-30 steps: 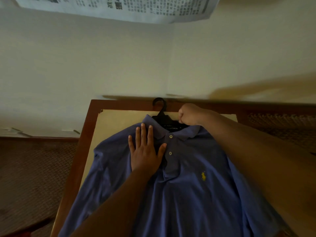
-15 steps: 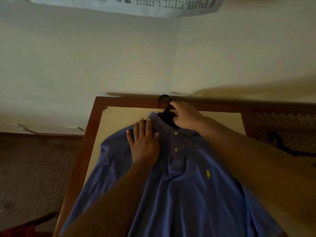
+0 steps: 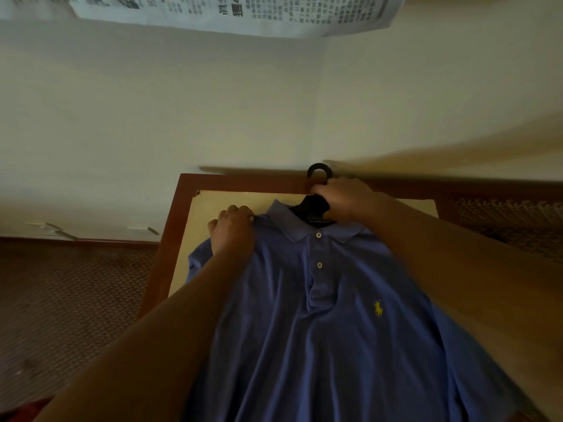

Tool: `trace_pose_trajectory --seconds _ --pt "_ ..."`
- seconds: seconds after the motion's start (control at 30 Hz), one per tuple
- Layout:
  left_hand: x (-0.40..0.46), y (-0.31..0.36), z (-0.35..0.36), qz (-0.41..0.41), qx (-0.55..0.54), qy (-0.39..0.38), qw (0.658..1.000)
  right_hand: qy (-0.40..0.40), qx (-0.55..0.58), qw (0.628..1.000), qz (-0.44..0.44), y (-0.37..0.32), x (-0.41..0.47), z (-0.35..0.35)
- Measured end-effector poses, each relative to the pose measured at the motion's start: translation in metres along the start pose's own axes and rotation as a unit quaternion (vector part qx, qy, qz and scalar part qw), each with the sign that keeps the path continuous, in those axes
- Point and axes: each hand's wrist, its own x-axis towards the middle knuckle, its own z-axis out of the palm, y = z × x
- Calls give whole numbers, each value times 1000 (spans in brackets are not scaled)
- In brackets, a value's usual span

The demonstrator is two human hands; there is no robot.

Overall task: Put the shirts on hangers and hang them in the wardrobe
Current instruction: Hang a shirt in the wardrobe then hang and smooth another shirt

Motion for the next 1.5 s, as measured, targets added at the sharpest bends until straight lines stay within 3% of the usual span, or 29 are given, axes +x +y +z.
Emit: trace_pose_trajectory --seconds 0.17,0.27,0.37,0.5,0.6,0.7,0.8,0.93,1.03,1.13,1.2,1.37,1.5 --pt "-8 10 7 8 1 15 1000 34 33 997 57 -4 -5 15" --pt "-32 22 20 55 29 5 998 172 102 969 144 -11 -29 31" --pt "-55 35 38 91 55 -81 991 276 143 924 222 -24 -63 64" --pt "-52 37 48 102 95 -125 982 176 174 935 255 -30 -79 85" --pt "-48 39 45 93 78 -126 985 198 204 925 254 -29 -84 83" --pt "-57 56 44 76 32 -103 991 272 233 887 290 -26 -112 93" --pt "-77 88 49 140 23 -83 986 302 207 852 375 -13 -152 108" --pt "-104 132 68 236 32 -118 964 225 235 803 500 9 -196 115" --pt "-110 154 84 214 46 -156 963 152 273 783 538 18 -226 120" --pt "-112 166 97 168 33 -151 974 150 302 752 566 15 -260 139" --pt "-115 169 105 151 45 -130 979 157 312 754 557 16 -277 151" --pt "-121 172 116 145 89 -75 982 114 302 830 455 52 -308 159" --pt "-120 173 119 143 102 -53 983 107 276 849 439 96 -306 155"
